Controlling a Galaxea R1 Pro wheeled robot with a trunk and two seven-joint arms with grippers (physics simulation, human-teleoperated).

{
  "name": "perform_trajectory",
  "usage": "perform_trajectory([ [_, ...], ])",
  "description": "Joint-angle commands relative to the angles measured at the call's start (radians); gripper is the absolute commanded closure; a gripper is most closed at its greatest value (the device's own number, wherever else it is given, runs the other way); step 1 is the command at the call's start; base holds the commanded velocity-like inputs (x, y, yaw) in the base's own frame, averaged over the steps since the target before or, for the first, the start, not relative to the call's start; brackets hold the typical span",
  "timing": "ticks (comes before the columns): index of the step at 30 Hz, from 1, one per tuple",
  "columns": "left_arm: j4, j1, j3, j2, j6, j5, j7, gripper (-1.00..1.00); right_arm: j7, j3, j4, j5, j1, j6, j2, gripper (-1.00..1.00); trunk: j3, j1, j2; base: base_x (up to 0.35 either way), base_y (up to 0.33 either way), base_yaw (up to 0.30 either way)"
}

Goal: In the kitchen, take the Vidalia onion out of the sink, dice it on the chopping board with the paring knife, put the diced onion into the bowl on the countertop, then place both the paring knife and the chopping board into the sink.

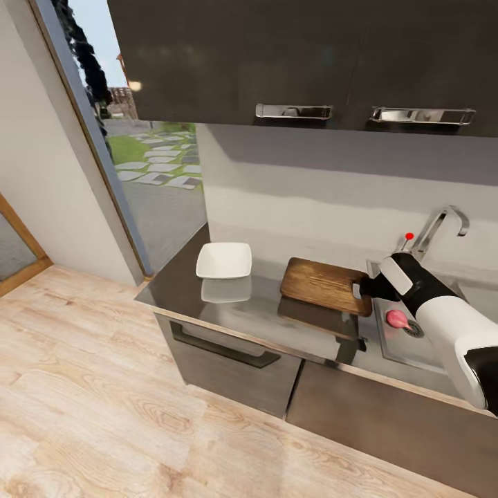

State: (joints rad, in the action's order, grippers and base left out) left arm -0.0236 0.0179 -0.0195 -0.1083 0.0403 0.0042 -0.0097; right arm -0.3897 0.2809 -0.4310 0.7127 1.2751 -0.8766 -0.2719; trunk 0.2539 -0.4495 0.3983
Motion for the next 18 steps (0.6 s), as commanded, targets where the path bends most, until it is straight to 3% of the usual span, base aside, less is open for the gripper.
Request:
perform_trajectory([
  [1, -0.003, 0.0, -0.002, 0.0, 0.004, 0.0, -0.001, -1.0, -0.008, 0.007, -0.001, 0.011, 0.001, -0.002, -0.001, 1.0, 0.002, -0.001, 0.002, 0.0, 0.0, 0.002],
  [18, -0.003, 0.0, -0.002, 0.0, 0.004, 0.0, -0.001, -1.0, -0.008, 0.007, -0.002, 0.011, 0.001, -0.002, -0.001, 1.0, 0.011, -0.001, 0.002, 0.0, 0.0, 0.0],
])
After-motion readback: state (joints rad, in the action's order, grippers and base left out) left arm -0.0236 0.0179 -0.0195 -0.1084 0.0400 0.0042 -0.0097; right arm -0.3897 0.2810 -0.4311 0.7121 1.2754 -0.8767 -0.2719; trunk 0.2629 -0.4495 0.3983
